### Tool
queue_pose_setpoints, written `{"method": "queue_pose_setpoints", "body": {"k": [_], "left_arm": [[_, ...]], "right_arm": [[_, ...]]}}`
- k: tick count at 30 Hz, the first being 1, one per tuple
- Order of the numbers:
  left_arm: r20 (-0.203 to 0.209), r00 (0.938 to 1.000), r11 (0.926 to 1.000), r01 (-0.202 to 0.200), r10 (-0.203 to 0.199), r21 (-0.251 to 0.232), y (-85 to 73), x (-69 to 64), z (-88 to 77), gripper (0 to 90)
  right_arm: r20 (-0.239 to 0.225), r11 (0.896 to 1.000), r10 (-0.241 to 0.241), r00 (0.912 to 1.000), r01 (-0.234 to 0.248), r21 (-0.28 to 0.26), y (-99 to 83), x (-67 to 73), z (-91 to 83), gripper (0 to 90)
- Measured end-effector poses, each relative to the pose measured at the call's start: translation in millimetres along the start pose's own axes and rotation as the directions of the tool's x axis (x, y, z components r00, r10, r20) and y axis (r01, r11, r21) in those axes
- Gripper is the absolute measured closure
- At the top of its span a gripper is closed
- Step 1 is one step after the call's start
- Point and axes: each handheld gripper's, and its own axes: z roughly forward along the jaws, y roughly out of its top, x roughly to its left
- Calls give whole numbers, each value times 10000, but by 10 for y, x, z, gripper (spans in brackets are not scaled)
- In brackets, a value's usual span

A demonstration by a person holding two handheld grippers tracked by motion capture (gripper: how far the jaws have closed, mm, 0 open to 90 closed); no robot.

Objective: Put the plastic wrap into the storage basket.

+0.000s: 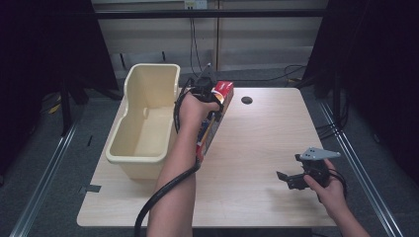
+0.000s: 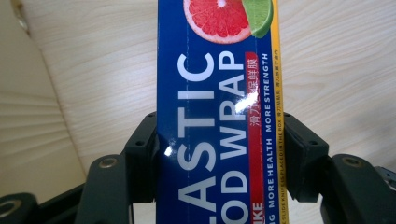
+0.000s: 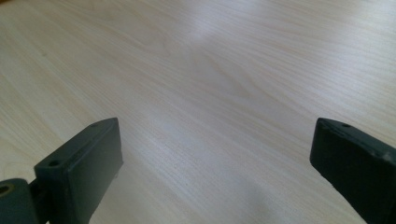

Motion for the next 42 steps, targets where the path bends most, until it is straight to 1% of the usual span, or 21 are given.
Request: {"method": "queue_pose_setpoints", "body": {"k": [1, 3, 5, 6, 7, 8, 9, 11, 12, 13, 14, 16, 18, 22, 25, 26, 27, 30, 33, 40, 42], "left_arm": [[-52, 9999, 9999, 111, -111, 3, 0, 0, -30, 409], [-67, 9999, 9999, 86, -87, -146, 4, 17, -86, 409], [-91, 9993, 9991, 372, -374, -190, 1, 22, -134, 409], [-140, 9998, 9998, 160, -161, -72, 4, 44, -164, 409], [-153, 9991, 9992, 395, -396, -63, -3, 38, -182, 410], [-119, 9993, 9994, 345, -347, -91, -4, 50, -202, 410], [-181, 9986, 9988, 489, -491, -99, -11, 51, -221, 410], [-208, 9991, 9992, 360, -364, -162, -9, 76, -260, 410], [-239, 9981, 9983, 558, -561, -151, -12, 72, -278, 410], [-230, 9985, 9987, 492, -495, -156, -9, 83, -300, 410], [-243, 9976, 9978, 636, -641, -191, -9, 78, -319, 410], [-286, 9986, 9988, 443, -449, -206, -2, 104, -369, 410], [-262, 9969, 9970, 732, -738, -244, -3, 103, -404, 410], [-306, 9963, 9966, 795, -802, -238, -1, 123, -470, 411], [-378, 9968, 9971, 699, -709, -287, -1, 157, -527, 411], [-440, 9954, 9958, 841, -856, -350, -4, 153, -543, 410], [-499, 9965, 9972, 661, -677, -336, -5, 172, -565, 411], [-510, 9951, 9958, 834, -852, -369, -17, 191, -617, 411], [-607, 9951, 9965, 765, -785, -343, -29, 228, -669, 411], [-723, 9917, 9937, 1037, -1066, -425, -75, 335, -777, 410], [-618, 9910, 9922, 1158, -1186, -465, -90, 372, -807, 411]], "right_arm": [[-3, 10000, -4, 10000, 4, -6, 1, 0, -2, 23], [33, 10000, 36, 10000, -36, -17, 5, 5, -10, 19], [89, 10000, -27, 10000, 27, -8, 4, 5, -7, 19], [70, 10000, -15, 10000, 15, 13, 4, 7, -7, 19], [72, 9999, -100, 9999, 100, 26, 0, 8, -2, 19], [72, 9999, -100, 9999, 100, 26, 0, 8, -2, 19], [70, 9999, -95, 9999, 94, 37, 1, 9, -2, 19], [68, 9999, -99, 9999, 99, 43, 3, 12, -2, 19], [57, 9999, -117, 9999, 117, 40, 3, 13, -1, 19], [64, 9999, -144, 9999, 143, 60, 3, 14, -1, 20], [27, 9999, -162, 9999, 162, 20, 3, 13, 1, 19], [41, 9999, -147, 9999, 147, 21, 5, 15, -2, 20], [72, 9999, -136, 9999, 136, -1, 5, 14, -4, 19], [84, 9999, -154, 9998, 154, 18, 3, 10, -8, 19], [62, 9999, -144, 9999, 144, -3, 4, 11, -13, 19], [71, 9999, -125, 9999, 126, -7, 4, 11, -15, 19], [74, 10000, -80, 9999, 80, 9, 4, 12, -19, 18], [58, 9999, -131, 9999, 131, 19, 2, 8, -18, 18], [73, 9999, -152, 9999, 151, 18, 3, 15, -14, 19], [72, 9998, -208, 9998, 207, 59, 1, 25, 1, 19], [48, 9997, -231, 9997, 231, 42, 1, 25, 6, 19]]}}
